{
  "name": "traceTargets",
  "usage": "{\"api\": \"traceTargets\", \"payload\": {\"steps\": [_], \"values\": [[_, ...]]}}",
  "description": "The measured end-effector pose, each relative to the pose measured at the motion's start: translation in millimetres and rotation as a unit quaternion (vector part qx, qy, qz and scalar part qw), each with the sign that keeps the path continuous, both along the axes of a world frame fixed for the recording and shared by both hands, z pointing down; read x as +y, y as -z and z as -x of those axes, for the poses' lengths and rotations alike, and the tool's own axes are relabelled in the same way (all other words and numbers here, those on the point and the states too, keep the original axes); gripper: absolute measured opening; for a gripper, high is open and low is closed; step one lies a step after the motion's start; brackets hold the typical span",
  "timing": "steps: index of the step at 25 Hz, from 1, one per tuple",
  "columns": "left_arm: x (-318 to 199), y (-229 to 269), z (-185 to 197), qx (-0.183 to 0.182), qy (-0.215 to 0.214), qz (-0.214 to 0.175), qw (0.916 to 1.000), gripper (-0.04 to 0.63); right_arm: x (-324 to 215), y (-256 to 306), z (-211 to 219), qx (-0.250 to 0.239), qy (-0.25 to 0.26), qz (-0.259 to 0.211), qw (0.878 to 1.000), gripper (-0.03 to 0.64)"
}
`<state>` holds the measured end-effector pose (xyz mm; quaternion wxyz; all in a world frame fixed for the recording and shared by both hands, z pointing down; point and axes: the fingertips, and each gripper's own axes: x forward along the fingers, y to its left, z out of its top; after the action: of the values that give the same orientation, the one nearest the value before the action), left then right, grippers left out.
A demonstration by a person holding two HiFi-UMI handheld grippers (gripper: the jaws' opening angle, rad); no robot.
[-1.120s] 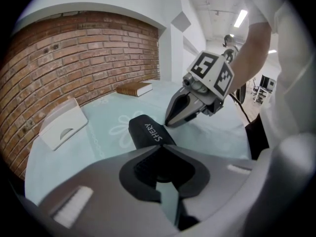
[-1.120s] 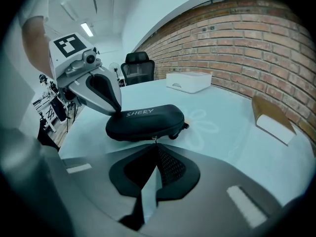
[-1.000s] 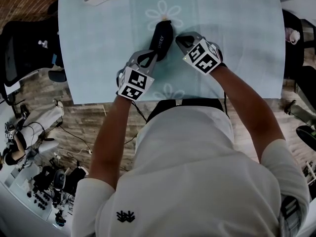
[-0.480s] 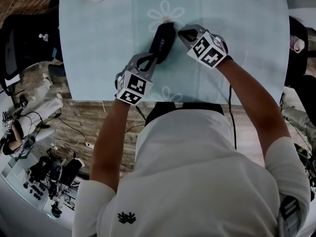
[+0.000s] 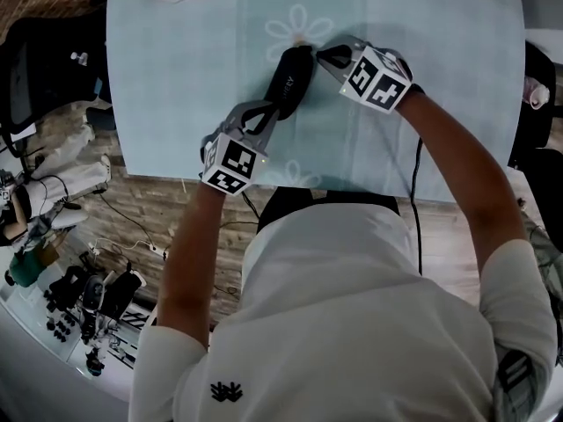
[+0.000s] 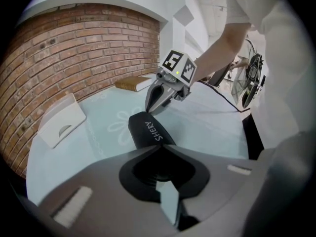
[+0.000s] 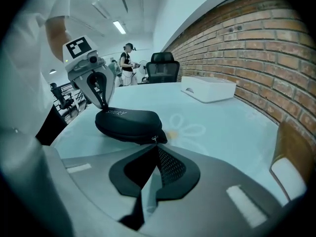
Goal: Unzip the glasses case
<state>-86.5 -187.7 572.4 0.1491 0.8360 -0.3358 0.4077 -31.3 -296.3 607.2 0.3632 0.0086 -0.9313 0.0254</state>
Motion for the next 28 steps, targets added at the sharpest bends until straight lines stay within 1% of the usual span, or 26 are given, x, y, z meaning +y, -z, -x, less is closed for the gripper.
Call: {"api": "traceTargets", "payload": {"steps": [6, 9, 21, 28], "values": [[0, -3, 6, 0.004, 0.002, 0.009, 0.9999, 0.052, -5, -1, 13, 0.004, 0.08, -0.011, 0.997, 0.0], [-1, -5, 10, 0.004, 0.0, 0.011, 0.9999, 0.052, -9, -5, 20, 0.009, 0.111, -0.017, 0.994, 0.0], [1, -7, 5, 0.001, -0.007, 0.013, 0.9999, 0.052, -18, -7, 36, 0.014, 0.162, -0.029, 0.986, 0.0], [1, -7, 8, 0.004, 0.002, 0.013, 0.9999, 0.052, -22, -3, 53, 0.025, 0.214, -0.053, 0.975, 0.001]]}}
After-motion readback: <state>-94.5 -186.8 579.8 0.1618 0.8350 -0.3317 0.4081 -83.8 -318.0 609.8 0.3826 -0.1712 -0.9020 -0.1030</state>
